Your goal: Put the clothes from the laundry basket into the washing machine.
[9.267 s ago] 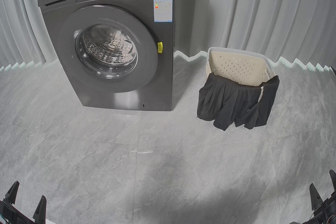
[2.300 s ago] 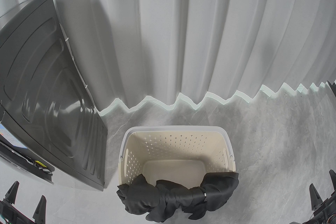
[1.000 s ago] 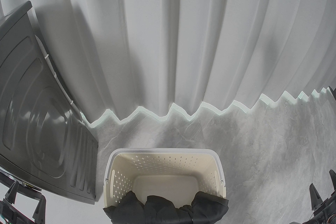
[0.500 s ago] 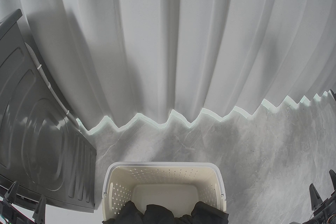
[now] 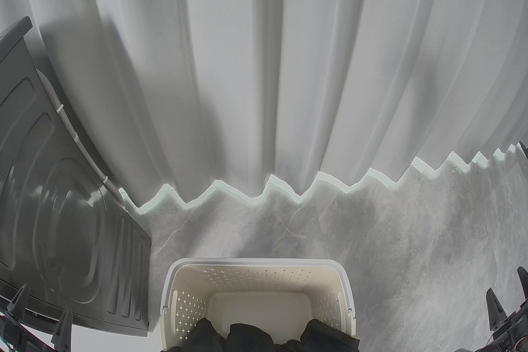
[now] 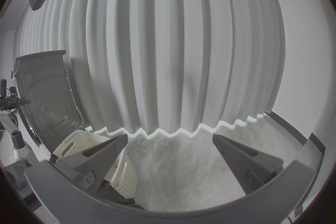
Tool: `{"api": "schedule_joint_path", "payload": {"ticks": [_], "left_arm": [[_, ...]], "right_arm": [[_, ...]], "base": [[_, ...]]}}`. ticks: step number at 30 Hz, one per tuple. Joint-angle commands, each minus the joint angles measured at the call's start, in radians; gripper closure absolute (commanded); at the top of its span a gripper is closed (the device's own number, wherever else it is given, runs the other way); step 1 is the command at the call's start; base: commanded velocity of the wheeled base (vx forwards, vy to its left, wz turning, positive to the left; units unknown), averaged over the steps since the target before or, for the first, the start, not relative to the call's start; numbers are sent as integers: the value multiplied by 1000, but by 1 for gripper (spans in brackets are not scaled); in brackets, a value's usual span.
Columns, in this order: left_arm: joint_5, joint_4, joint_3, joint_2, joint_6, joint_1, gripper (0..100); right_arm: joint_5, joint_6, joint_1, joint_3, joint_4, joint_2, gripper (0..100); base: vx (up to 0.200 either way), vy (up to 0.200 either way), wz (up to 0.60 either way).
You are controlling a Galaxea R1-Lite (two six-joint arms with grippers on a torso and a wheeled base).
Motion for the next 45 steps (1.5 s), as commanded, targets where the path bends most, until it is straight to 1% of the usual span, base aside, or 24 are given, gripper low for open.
{"api": "schedule_joint_path", "payload": {"ticks": [1,15,18,21,45], "left_arm": [[0,0,16,-18,0,0,0],[0,0,16,-16,-2,0,0],[1,0,16,-18,-9,0,0],[1,0,16,-18,-5,0,0],[1,0,16,-18,-6,0,0]], "right_arm": [[0,0,0,17,0,-16,0],[0,0,0,17,0,-16,0],[0,0,0,17,0,-16,0],[0,0,0,17,0,-16,0],[0,0,0,17,0,-16,0]], "base": [[0,0,0],[0,0,0],[-200,0,0],[-200,0,0],[-200,0,0]]}}
